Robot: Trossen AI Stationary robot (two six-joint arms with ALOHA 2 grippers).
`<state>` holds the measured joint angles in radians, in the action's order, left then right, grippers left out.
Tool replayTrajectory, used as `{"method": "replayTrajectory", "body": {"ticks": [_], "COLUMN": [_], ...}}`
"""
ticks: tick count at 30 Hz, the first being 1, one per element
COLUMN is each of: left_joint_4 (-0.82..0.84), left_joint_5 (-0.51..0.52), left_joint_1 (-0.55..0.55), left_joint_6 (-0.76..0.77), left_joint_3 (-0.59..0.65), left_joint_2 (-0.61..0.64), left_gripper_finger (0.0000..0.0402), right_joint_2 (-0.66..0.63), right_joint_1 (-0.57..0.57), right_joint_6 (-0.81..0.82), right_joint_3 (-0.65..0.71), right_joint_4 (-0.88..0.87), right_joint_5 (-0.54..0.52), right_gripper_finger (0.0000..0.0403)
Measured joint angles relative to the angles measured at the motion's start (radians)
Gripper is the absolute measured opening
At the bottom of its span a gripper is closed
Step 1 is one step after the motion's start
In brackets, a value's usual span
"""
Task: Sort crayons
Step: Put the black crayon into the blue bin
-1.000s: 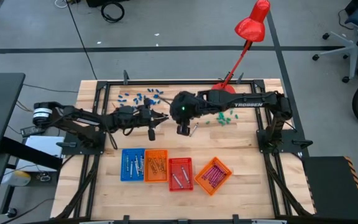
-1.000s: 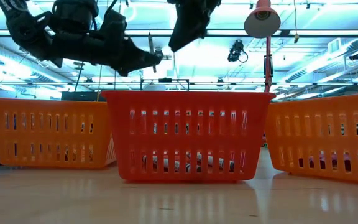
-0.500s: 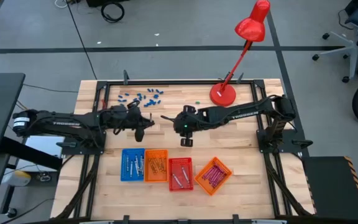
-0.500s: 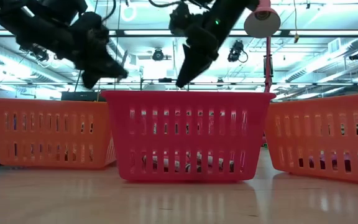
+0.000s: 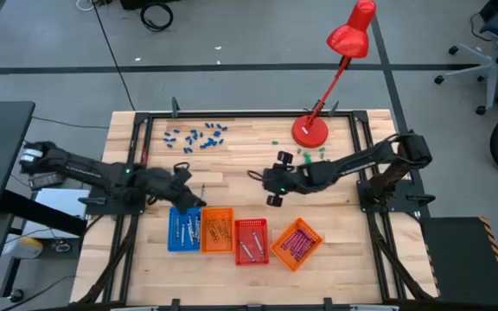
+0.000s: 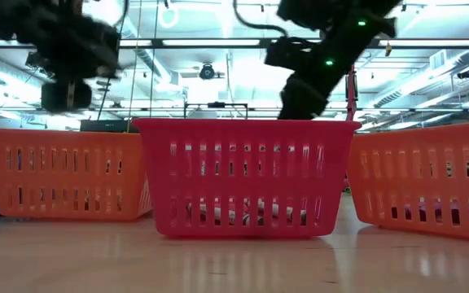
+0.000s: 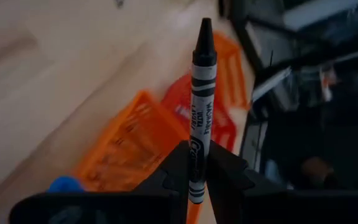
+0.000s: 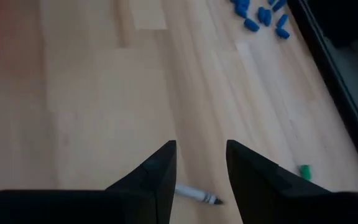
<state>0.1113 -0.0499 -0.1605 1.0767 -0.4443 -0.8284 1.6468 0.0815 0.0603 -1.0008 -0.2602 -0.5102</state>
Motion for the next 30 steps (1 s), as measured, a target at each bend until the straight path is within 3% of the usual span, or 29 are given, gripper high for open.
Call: {"method": "replayTrajectory", "body": {"ticks": [6, 11, 18, 24, 30], "left_joint_4": [0.164, 0.244, 0.287, 0.292, 0.310], "left_joint_5": [0.337, 0.523, 0.583, 0.580, 0.579], "left_joint_1": [-0.244, -0.427, -0.536, -0.574, -0.596], "left_joint_6": [0.179, 0.428, 0.684, 0.719, 0.729], "left_joint_3": [-0.096, -0.106, -0.107, -0.107, -0.107], "left_joint_2": [-0.030, -0.113, -0.248, -0.290, -0.289], "left_gripper_finger": [0.0050, 0.0050, 0.0050, 0.0057, 0.0108], "right_joint_2": [-0.101, -0.201, -0.260, -0.254, -0.243], "right_joint_1": [0.037, 0.056, 0.056, 0.055, 0.055], "right_joint_6": [-0.013, -0.017, -0.021, -0.030, -0.037], "right_joint_3": [0.137, 0.208, 0.274, 0.279, 0.278], "right_joint_4": [0.156, 0.182, 0.261, 0.262, 0.283], "right_joint_5": [0.013, 0.014, 0.066, 0.069, 0.094], "right_gripper_finger": [0.0144, 0.0144, 0.0144, 0.0144, 0.0144]}}
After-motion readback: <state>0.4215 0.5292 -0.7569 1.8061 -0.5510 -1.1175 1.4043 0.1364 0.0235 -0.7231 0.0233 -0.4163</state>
